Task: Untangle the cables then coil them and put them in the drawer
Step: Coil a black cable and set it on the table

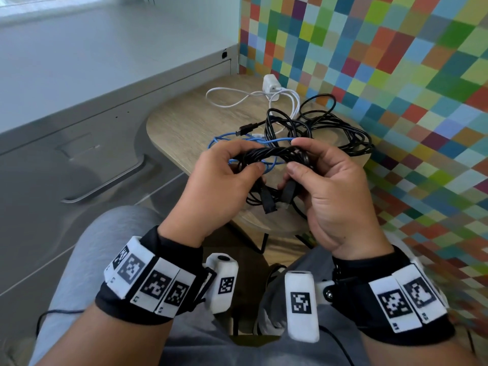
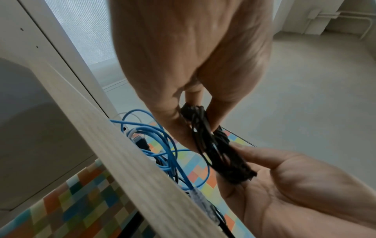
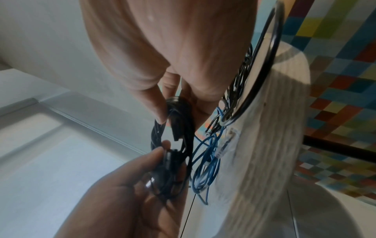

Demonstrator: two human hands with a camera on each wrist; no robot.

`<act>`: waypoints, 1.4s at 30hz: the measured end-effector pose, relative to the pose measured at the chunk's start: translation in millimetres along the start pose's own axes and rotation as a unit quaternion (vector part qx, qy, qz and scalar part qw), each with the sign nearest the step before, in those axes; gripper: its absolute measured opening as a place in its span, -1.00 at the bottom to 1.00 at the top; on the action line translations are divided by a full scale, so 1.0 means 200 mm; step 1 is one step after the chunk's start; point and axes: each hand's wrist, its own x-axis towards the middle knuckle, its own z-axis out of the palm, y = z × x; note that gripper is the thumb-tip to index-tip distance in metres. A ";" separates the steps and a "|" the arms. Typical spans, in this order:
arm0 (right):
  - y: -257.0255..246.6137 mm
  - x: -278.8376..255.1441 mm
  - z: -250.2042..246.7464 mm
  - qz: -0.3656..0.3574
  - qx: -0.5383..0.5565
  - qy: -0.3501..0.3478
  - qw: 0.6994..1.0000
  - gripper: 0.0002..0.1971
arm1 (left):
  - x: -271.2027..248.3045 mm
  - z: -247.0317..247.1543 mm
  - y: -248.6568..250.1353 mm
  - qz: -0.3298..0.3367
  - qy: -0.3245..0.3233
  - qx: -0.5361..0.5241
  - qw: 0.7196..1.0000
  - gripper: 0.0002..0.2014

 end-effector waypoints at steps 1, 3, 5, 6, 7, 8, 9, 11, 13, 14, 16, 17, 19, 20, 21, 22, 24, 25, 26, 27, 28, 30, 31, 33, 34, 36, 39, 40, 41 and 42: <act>0.00 0.00 0.00 -0.003 0.000 0.001 1.000 -0.67 | 0.00 0.01 0.00 -0.002 0.000 -0.002 1.000 -0.82; -0.01 0.00 0.00 0.006 0.012 -0.010 1.000 -0.66 | -0.01 0.01 0.00 -0.020 -0.013 -0.045 0.999 -0.87; -0.01 0.00 -0.01 0.026 0.034 -0.026 0.999 -0.63 | -0.01 0.00 0.00 -0.044 -0.044 -0.115 0.991 -0.89; -0.02 -0.01 -0.01 0.036 0.042 -0.034 0.998 -0.62 | -0.01 0.00 0.00 -0.054 -0.060 -0.145 0.986 -0.86; -0.01 -0.01 -0.01 0.043 0.046 -0.039 0.997 -0.61 | -0.01 0.00 0.00 -0.062 -0.072 -0.170 0.981 -0.82; -0.01 -0.01 -0.02 0.048 0.048 -0.041 0.997 -0.61 | -0.01 0.00 0.00 -0.067 -0.080 -0.190 0.976 -0.79; -0.01 -0.01 -0.01 0.052 0.050 -0.042 0.996 -0.60 | -0.02 0.00 0.01 -0.069 -0.085 -0.206 0.972 -0.75; -0.01 -0.01 -0.01 0.057 0.048 -0.048 0.996 -0.61 | -0.02 0.01 0.01 -0.067 -0.087 -0.220 0.969 -0.72; -0.01 -0.01 -0.01 0.058 0.034 -0.054 0.996 -0.60 | -0.02 0.01 0.01 -0.065 -0.079 -0.220 0.970 -0.73; -0.01 -0.01 -0.01 0.058 0.028 -0.055 0.996 -0.60 | -0.02 0.01 0.01 -0.068 -0.072 -0.221 0.970 -0.74; -0.01 -0.01 -0.01 0.055 0.022 -0.054 0.997 -0.58 | -0.02 0.01 0.02 -0.067 -0.063 -0.211 0.973 -0.77; -0.01 -0.01 -0.01 0.051 0.019 -0.051 0.997 -0.58 | -0.02 0.01 0.02 -0.062 -0.058 -0.200 0.976 -0.81; -0.01 0.00 -0.01 0.045 0.017 -0.042 0.998 -0.58 | -0.01 0.00 0.02 -0.054 -0.042 -0.160 0.985 -0.85; 0.00 0.00 -0.02 0.044 0.018 -0.038 0.998 -0.58 | -0.01 0.00 0.02 -0.050 -0.032 -0.136 0.989 -0.83; 0.00 0.00 -0.02 0.043 0.019 -0.035 0.998 -0.58 | -0.01 -0.01 0.01 -0.045 -0.026 -0.117 0.992 -0.81; 0.00 0.00 -0.02 0.043 0.017 -0.034 0.998 -0.58 | 0.00 -0.02 0.01 -0.041 -0.023 -0.104 0.993 -0.81; 0.00 0.00 -0.02 0.041 0.007 -0.036 0.999 -0.58 | 0.00 -0.02 0.01 -0.039 -0.017 -0.088 0.995 -0.81; 0.00 0.00 -0.01 0.039 0.002 -0.037 0.999 -0.58 | 0.00 -0.02 0.01 -0.041 -0.014 -0.086 0.995 -0.81; 0.00 0.00 -0.01 0.038 -0.002 -0.037 0.999 -0.58 | 0.00 -0.02 0.01 -0.043 -0.010 -0.086 0.995 -0.81; 0.00 0.00 -0.01 0.036 -0.006 -0.038 0.999 -0.58 | 0.00 -0.02 0.01 -0.045 -0.008 -0.086 0.995 -0.81; 0.00 0.00 -0.01 0.035 -0.008 -0.038 0.999 -0.58 | 0.00 -0.03 0.00 -0.046 -0.007 -0.086 0.995 -0.80; 0.00 0.00 -0.01 0.032 -0.007 -0.039 0.999 -0.58 | 0.00 -0.03 0.01 -0.046 -0.008 -0.091 0.995 -0.79; 0.00 0.00 -0.01 0.033 -0.006 -0.040 0.999 -0.58 | 0.00 -0.04 0.01 -0.046 -0.009 -0.094 0.994 -0.78; 0.00 -0.01 -0.01 0.034 -0.007 -0.040 0.999 -0.58 | 0.00 -0.04 0.02 -0.045 -0.012 -0.098 0.994 -0.77; 0.00 -0.01 -0.01 0.035 -0.008 -0.040 0.999 -0.58 | 0.00 -0.03 0.02 -0.044 -0.014 -0.100 0.994 -0.77; 0.01 -0.01 0.00 0.035 -0.012 -0.037 0.999 -0.58 | 0.00 -0.03 0.01 -0.045 -0.021 -0.106 0.993 -0.77; 0.01 -0.01 0.00 0.034 -0.010 -0.030 0.999 -0.62 | 0.00 -0.04 0.01 -0.048 -0.036 -0.123 0.991 -0.77; 0.00 -0.01 0.00 0.035 -0.003 -0.030 0.999 -0.66 | 0.00 -0.04 0.01 -0.046 -0.043 -0.131 0.989 -0.77; -0.01 -0.01 0.01 0.037 0.008 -0.031 0.999 -0.70 | 0.00 -0.05 0.01 -0.042 -0.052 -0.138 0.988 -0.77; -0.01 -0.01 0.01 0.040 0.021 -0.032 0.998 -0.74 | 0.00 -0.05 0.01 -0.037 -0.062 -0.142 0.987 -0.77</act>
